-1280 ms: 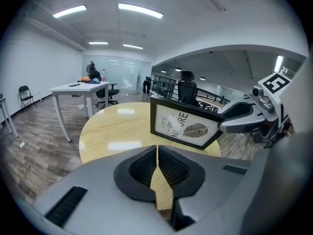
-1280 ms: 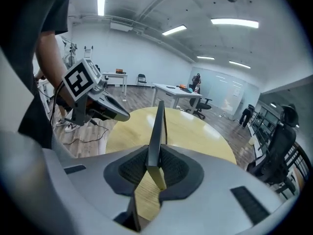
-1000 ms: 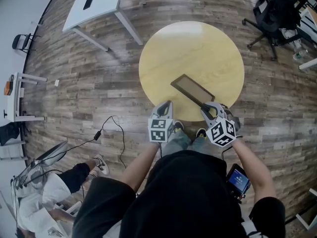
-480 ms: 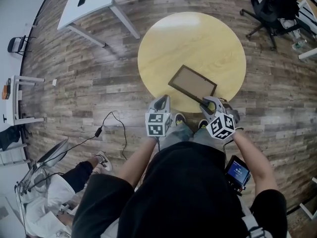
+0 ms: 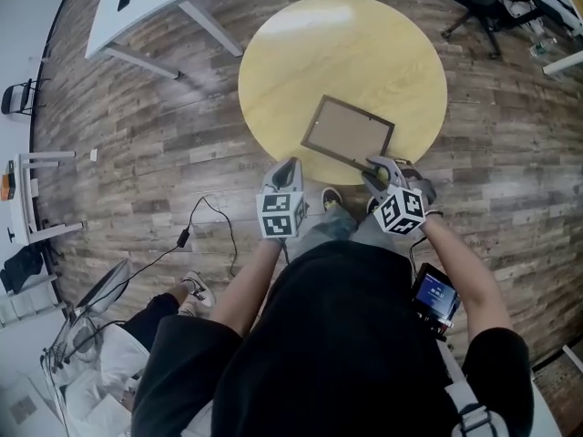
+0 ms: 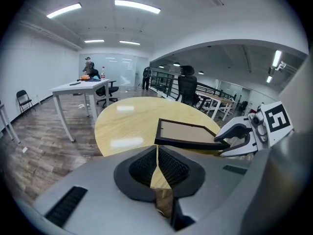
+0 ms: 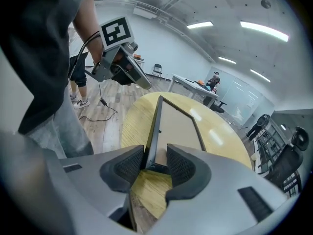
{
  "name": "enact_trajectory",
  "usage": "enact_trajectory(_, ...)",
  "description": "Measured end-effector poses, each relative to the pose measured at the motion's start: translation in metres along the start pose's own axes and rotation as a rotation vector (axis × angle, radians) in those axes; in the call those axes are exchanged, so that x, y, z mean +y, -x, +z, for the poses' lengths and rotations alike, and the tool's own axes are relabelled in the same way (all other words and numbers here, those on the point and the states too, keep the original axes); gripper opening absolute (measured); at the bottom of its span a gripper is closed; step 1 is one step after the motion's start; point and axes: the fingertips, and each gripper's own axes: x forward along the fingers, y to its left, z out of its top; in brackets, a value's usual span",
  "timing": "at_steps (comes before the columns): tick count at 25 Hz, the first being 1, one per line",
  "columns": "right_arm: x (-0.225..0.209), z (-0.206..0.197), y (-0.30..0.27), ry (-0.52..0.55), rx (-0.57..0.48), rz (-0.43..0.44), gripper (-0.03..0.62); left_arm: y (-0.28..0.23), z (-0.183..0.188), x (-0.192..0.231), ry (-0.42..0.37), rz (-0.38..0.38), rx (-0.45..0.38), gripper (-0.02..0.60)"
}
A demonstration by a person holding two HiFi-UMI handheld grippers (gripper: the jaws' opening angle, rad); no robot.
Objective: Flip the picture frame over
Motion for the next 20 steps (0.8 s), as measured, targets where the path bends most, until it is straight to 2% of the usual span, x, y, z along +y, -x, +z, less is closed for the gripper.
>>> enact_trajectory(4, 0.006, -0.009, -0.008, 0.004, 0.028, -0.003, 0.152, 0.001, -0.003, 0.0, -0.008, -0.008, 0.006, 0.029)
enact_trajectory(6, 0.011, -0.015, -0.012, -0.036, 0.042, 0.019, 0.151, 0.001, -0.004, -0.001, -0.012, -0.013, 0.007, 0.029)
enact_trajectory(7, 0.012, -0.017, -0.012, -0.064, 0.044, 0.029, 0.1, 0.002, -0.005, -0.001, -0.015, -0.016, 0.006, 0.029)
enact_trajectory(8, 0.013, -0.019, -0.012, -0.088, 0.043, 0.031, 0.092, 0.002, -0.005, -0.002, -0.017, -0.018, 0.006, 0.029)
enact_trajectory(14, 0.013, -0.02, -0.01, -0.169, 0.033, 0.041, 0.089, 0.003, -0.007, -0.004, -0.018, -0.03, -0.005, 0.029)
enact_trajectory(17, 0.014, -0.011, -0.007, -0.241, 0.005, 0.081, 0.074, 0.003, -0.003, -0.005, -0.015, -0.041, -0.019, 0.029)
enact_trajectory(20, 0.005, 0.007, 0.002, -0.297, -0.034, 0.084, 0.072, 0.005, 0.011, -0.007, -0.006, -0.055, -0.047, 0.029)
